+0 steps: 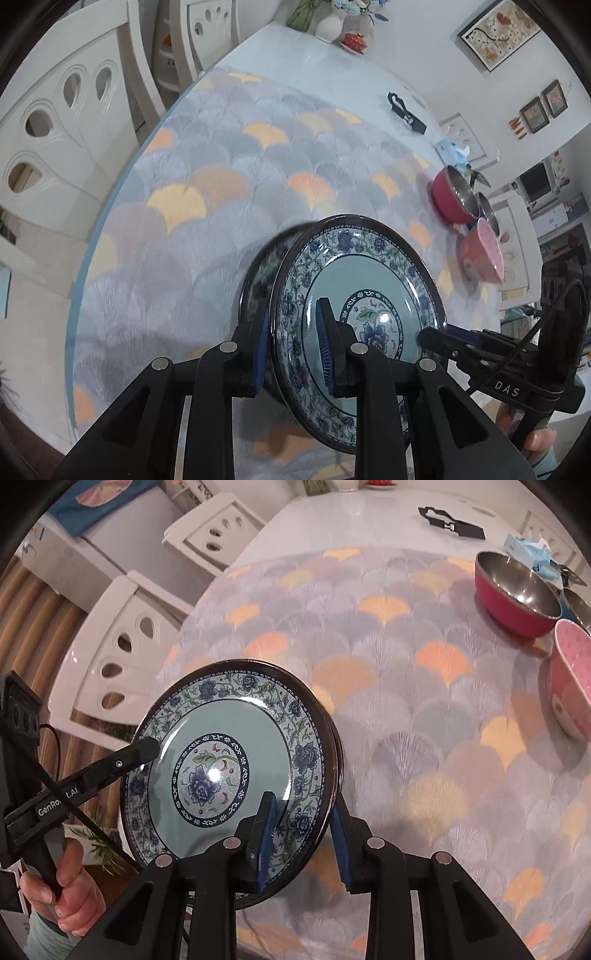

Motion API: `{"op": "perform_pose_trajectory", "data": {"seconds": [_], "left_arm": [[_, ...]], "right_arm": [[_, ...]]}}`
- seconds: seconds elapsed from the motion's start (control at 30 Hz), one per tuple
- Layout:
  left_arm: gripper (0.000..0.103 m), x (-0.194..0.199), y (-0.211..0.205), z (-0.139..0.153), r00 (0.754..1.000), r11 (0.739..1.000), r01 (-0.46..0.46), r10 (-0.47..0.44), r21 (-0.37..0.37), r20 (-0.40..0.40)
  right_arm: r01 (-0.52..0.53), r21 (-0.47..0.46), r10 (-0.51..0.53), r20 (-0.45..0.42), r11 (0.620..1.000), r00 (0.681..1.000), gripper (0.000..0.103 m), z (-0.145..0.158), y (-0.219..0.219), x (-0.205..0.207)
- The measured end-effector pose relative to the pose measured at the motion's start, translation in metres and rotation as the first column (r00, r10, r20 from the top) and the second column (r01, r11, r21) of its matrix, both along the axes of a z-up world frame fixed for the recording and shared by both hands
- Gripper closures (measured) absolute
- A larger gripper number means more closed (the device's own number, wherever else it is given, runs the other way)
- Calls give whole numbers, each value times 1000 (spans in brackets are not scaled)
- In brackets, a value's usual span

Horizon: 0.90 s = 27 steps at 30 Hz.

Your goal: Organize plates and bowls

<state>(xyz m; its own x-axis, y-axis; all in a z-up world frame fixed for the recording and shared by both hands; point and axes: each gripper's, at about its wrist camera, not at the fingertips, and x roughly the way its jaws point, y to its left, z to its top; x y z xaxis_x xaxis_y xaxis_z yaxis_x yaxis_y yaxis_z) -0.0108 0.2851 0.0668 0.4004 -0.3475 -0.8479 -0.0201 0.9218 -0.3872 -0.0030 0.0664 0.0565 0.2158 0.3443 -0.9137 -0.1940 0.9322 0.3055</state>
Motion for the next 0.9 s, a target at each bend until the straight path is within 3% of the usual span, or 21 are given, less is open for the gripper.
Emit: {"op": "perform_pose_trajectory", "data": {"seconds": [0.27,0.67,0.9], "left_arm": [[82,-5,4,-19,999,1000,-15,15,7,-46],[82,4,3,-28,997,1000,-4,3,-5,-72],[75,16,-9,-21,996,993,70,-64,99,-57]], "right_arm": [[-18,-13,18,-66,1000,998,73,-21,6,-4],[-17,-28,15,-82,999,996,73,-27,6,3],[2,-23,-4,-96,1000,995,73,-33,0,8]]}}
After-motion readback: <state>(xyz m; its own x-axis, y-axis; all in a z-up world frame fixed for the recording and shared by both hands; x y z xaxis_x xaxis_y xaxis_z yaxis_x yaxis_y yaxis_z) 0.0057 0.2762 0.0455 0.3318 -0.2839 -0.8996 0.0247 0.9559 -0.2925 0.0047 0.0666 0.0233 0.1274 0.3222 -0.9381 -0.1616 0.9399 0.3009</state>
